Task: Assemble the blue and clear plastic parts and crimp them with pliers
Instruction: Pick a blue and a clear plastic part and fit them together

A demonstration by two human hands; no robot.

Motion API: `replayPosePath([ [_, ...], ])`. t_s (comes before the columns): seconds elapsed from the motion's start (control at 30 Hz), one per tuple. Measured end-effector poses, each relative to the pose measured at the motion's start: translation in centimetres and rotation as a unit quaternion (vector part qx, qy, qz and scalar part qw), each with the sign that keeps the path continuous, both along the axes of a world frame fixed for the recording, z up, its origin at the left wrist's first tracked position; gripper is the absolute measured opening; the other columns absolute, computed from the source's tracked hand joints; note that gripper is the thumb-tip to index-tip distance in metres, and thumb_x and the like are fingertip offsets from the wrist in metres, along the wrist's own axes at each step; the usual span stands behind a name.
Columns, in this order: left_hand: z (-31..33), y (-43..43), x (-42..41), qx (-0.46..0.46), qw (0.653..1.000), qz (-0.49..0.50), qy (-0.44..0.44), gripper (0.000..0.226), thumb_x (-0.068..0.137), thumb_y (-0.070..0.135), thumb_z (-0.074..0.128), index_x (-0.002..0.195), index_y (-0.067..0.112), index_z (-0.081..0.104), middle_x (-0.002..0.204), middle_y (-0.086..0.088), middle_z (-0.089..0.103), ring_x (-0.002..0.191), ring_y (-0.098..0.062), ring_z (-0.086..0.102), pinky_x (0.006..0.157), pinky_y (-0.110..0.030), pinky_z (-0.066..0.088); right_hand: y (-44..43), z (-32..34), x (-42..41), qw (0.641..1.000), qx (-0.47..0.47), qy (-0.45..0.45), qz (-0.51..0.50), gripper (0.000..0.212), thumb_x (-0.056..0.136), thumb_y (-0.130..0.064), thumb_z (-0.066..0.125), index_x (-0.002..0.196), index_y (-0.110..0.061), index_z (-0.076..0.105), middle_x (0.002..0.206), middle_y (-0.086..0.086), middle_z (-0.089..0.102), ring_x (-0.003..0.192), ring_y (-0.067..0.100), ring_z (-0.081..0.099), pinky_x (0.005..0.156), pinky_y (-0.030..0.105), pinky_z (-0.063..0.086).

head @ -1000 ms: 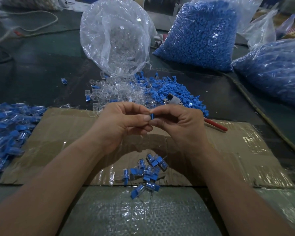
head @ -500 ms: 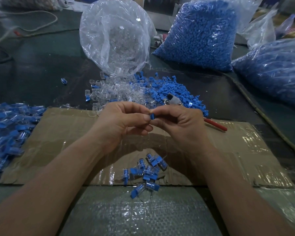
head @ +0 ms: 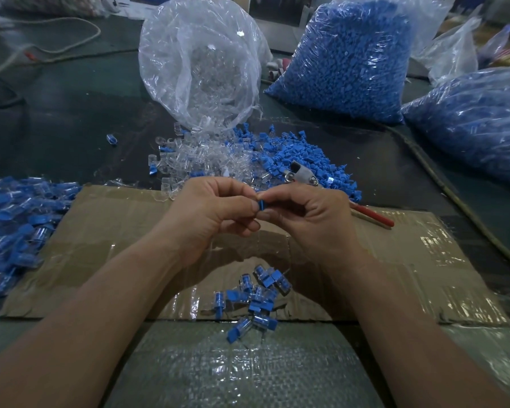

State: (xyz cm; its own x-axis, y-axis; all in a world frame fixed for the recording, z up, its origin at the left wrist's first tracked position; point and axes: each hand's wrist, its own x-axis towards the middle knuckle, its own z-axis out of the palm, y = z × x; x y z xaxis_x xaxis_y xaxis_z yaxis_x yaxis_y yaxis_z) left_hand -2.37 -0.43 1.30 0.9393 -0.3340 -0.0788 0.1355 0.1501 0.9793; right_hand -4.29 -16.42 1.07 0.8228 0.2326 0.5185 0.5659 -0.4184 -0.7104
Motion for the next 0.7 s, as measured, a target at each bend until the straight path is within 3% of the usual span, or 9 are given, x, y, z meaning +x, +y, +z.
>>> replayPosePath([
  [0.13, 0.0, 0.1, 0.0, -0.004, 1.0, -0.001, 0.004, 0.013, 0.056, 0.006, 0.066, 0.068, 0.004, 0.062, 0.059, -0.008, 0.065, 0.049, -0.015, 0.061, 0.046, -0.018, 0.05, 0.1, 0.2, 0.0, 1.0, -0.006, 0.009, 0.002, 0.03, 0.072, -0.009, 0.072, 0.1, -0.018, 0.063, 0.085, -0.009, 0.065, 0.082, 0.007, 0.066, 0.075, 0.018, 0.054],
  [0.2, 0.0, 0.1, 0.0, -0.011, 1.0, 0.001, 0.007, 0.011, 0.056, 0.006, 0.066, 0.067, 0.005, 0.063, 0.059, -0.008, 0.064, 0.049, -0.015, 0.061, 0.046, -0.019, 0.051, 0.0, 0.3, -0.1, 0.999, -0.007, 0.032, -0.012, 0.029, 0.071, -0.019, 0.071, 0.099, -0.021, 0.063, 0.083, -0.014, 0.064, 0.082, 0.005, 0.065, 0.074, 0.014, 0.052],
  [0.3, -0.1, 0.1, 0.0, -0.03, 0.999, 0.02, 0.016, 0.011, 0.055, 0.004, 0.066, 0.065, 0.006, 0.063, 0.057, -0.007, 0.062, 0.049, -0.014, 0.06, 0.046, -0.019, 0.051, -0.7, 0.6, -0.1, 0.994, 0.003, 0.053, -0.096, 0.025, 0.07, -0.024, 0.072, 0.094, -0.027, 0.065, 0.082, -0.019, 0.063, 0.079, -0.002, 0.062, 0.07, 0.007, 0.047],
  [0.43, -0.1, 0.0, 0.0, -0.038, 0.998, 0.032, 0.027, 0.012, 0.053, 0.005, 0.067, 0.065, 0.007, 0.064, 0.055, -0.007, 0.061, 0.048, -0.015, 0.059, 0.044, -0.02, 0.05, -3.1, 1.3, 0.8, 0.962, -0.111, 0.073, -0.239, 0.023, 0.075, -0.026, 0.073, 0.097, -0.021, 0.069, 0.08, -0.023, 0.055, 0.077, -0.001, 0.057, 0.07, 0.012, 0.043],
  [0.6, -0.1, -0.1, 0.1, -0.038, 0.999, 0.036, 0.015, 0.015, 0.054, 0.005, 0.065, 0.069, 0.003, 0.06, 0.054, -0.006, 0.061, 0.048, -0.014, 0.06, 0.045, -0.019, 0.05, -5.4, 1.1, 1.5, 0.895, -0.241, 0.218, -0.305, 0.071, 0.066, -0.055, 0.071, 0.125, -0.02, 0.051, 0.123, 0.0, 0.049, 0.113, 0.017, 0.045, 0.091, 0.034, 0.037],
  [0.7, 0.0, 0.0, 0.1, -0.036, 0.999, 0.036, 0.011, 0.016, 0.054, 0.005, 0.065, 0.07, 0.003, 0.06, 0.054, -0.006, 0.061, 0.048, -0.014, 0.06, 0.045, -0.019, 0.051, -5.7, 0.8, 1.7, 0.864, -0.306, 0.273, -0.291, 0.092, 0.056, -0.066, 0.069, 0.13, -0.019, 0.044, 0.127, 0.003, 0.043, 0.116, 0.021, 0.04, 0.093, 0.036, 0.037],
])
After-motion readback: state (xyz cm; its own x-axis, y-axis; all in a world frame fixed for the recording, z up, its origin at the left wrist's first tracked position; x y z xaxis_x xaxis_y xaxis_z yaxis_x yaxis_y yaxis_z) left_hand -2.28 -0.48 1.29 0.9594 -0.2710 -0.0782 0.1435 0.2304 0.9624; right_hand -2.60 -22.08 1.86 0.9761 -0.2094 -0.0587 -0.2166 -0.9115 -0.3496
